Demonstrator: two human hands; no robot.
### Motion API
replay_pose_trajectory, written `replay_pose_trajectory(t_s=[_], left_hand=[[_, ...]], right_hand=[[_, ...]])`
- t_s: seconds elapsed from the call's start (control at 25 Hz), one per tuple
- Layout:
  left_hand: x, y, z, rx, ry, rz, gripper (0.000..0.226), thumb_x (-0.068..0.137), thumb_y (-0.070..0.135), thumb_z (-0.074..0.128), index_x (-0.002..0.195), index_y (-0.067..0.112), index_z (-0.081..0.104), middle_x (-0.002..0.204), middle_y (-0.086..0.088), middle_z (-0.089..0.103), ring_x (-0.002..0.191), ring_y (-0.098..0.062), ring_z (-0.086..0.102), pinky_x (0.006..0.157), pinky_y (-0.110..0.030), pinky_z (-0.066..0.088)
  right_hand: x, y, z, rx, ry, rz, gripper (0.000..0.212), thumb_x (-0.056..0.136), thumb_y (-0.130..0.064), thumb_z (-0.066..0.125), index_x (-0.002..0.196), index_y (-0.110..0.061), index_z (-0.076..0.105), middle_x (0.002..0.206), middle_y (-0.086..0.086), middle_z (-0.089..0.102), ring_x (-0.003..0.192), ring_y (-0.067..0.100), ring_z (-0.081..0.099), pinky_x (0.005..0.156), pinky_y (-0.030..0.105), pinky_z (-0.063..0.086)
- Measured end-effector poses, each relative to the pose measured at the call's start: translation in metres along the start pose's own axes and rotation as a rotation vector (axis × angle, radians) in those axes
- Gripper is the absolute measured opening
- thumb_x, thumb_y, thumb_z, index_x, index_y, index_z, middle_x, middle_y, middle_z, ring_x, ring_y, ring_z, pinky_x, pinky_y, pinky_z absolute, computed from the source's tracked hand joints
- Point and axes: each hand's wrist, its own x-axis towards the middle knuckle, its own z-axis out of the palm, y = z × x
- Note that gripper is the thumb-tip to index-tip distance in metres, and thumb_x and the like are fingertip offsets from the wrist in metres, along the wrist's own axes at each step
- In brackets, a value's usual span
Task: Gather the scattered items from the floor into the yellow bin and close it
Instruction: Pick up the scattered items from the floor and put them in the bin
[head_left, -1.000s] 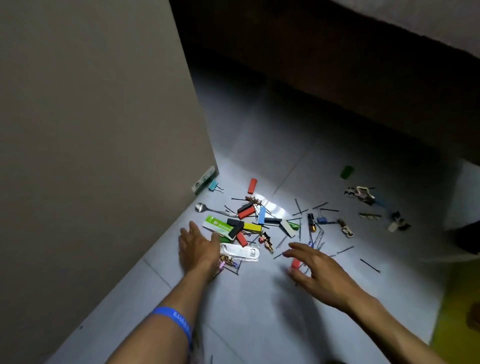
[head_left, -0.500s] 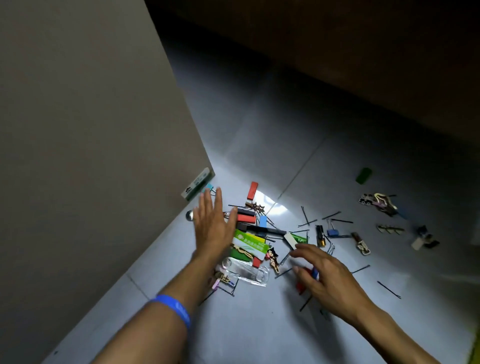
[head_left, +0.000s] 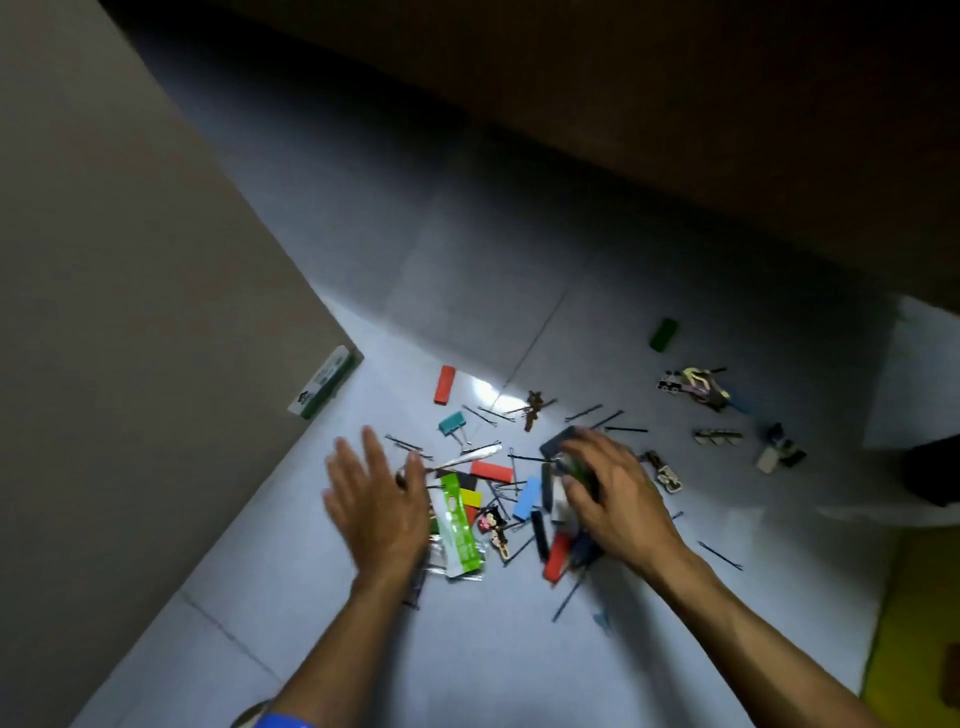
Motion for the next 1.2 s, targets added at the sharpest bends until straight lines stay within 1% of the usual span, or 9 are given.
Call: replay_pose_trajectory(t_s=[0.08,0.2,0.4,0.52,0.64,0.72,0.8,0.96,1.2], left_hand=[[-0.011,-0.001,0.004,-0.021,-0.15,0.063,0.075,0.092,0.068,0.015,0.154,0.035,-0.011,0.162,0.0,-0.021,0.149,-0.02,-0.02,0.121,-0.045,-0.005],[-0.022,0.044,0.024,-0.037,-0.274,0.41,0.073,0.093,0.066,0.014,0.149,0.038,-0.021,0.159,0.006,-0.028,0.145,-0.014,-0.027,0.12,-0.04,-0.01],[0.007,0.098,0.026,-0.002,-0.059,0.434,0.073,0.096,0.065,0.024,0.154,0.034,-0.009,0.162,0.001,-0.018,0.149,-0.02,-0.016,0.116,-0.043,-0.01],[0.044,0.11,0.018,0.043,-0.168,0.307,0.077,0.095,0.065,0.025,0.155,0.026,-0.002,0.164,-0.006,-0.013,0.15,-0.025,-0.01,0.12,-0.05,-0.001],[0.033,0.117,0.028,0.098,-0.343,0.503,0.081,0.093,0.069,0.022,0.156,0.022,0.002,0.164,-0.003,-0.013,0.151,-0.022,-0.007,0.121,-0.05,0.004],[0.01,0.116,0.033,0.041,-0.373,0.619,0.081,0.088,0.077,0.013,0.154,0.034,-0.007,0.161,0.007,-0.018,0.149,-0.014,-0.013,0.12,-0.042,-0.004],[-0.004,0.107,0.033,-0.028,-0.343,0.567,0.077,0.087,0.077,0.012,0.152,0.042,-0.011,0.159,0.013,-0.019,0.147,-0.009,-0.016,0.118,-0.037,-0.007],[-0.008,0.072,0.019,0.085,-0.229,0.449,0.072,0.094,0.066,0.019,0.153,0.038,-0.01,0.16,0.008,-0.02,0.147,-0.013,-0.019,0.118,-0.042,-0.008],[0.036,0.068,0.002,0.115,-0.318,0.281,0.085,0.09,0.072,0.017,0.156,0.023,-0.007,0.162,-0.003,-0.019,0.149,-0.018,-0.016,0.122,-0.044,-0.001]], right_hand=[[0.009,0.029,-0.021,-0.012,0.127,0.25,0.051,0.094,-0.027,0.058,0.143,-0.023,0.045,0.157,0.006,0.031,0.142,0.029,0.03,0.115,0.041,0.029],[0.018,0.081,-0.052,-0.062,0.222,0.431,0.064,0.089,-0.026,0.059,0.148,-0.024,0.035,0.159,0.007,0.025,0.141,0.034,0.029,0.112,0.047,0.034],[0.008,0.158,-0.076,-0.122,0.155,0.703,0.076,0.094,-0.046,0.053,0.155,-0.028,0.01,0.164,0.005,0.001,0.148,0.035,0.008,0.119,0.05,0.018],[0.008,0.146,-0.054,-0.103,0.074,0.513,0.072,0.099,-0.043,0.042,0.156,-0.023,0.003,0.164,0.009,-0.002,0.15,0.032,0.001,0.122,0.045,0.01],[0.003,0.094,-0.013,-0.145,0.071,0.267,0.068,0.097,-0.049,0.032,0.155,-0.023,0.005,0.164,0.004,0.003,0.15,0.027,0.004,0.121,0.042,0.006],[0.023,0.083,-0.022,-0.082,0.168,0.275,0.066,0.096,-0.045,0.039,0.153,-0.026,0.012,0.163,0.003,0.012,0.149,0.026,0.012,0.12,0.044,0.011],[0.066,0.091,-0.048,-0.109,0.203,0.255,0.07,0.096,-0.039,0.046,0.154,-0.03,0.008,0.164,0.001,0.004,0.149,0.027,0.006,0.12,0.045,0.011],[0.133,0.11,-0.086,-0.232,0.018,0.333,0.071,0.098,-0.043,0.044,0.155,-0.028,0.005,0.164,0.0,-0.006,0.15,0.03,-0.002,0.119,0.049,0.01],[0.067,0.075,-0.024,-0.211,-0.067,0.203,0.065,0.101,-0.049,0.027,0.155,-0.024,-0.002,0.164,0.003,-0.008,0.15,0.027,-0.004,0.122,0.046,0.006]])
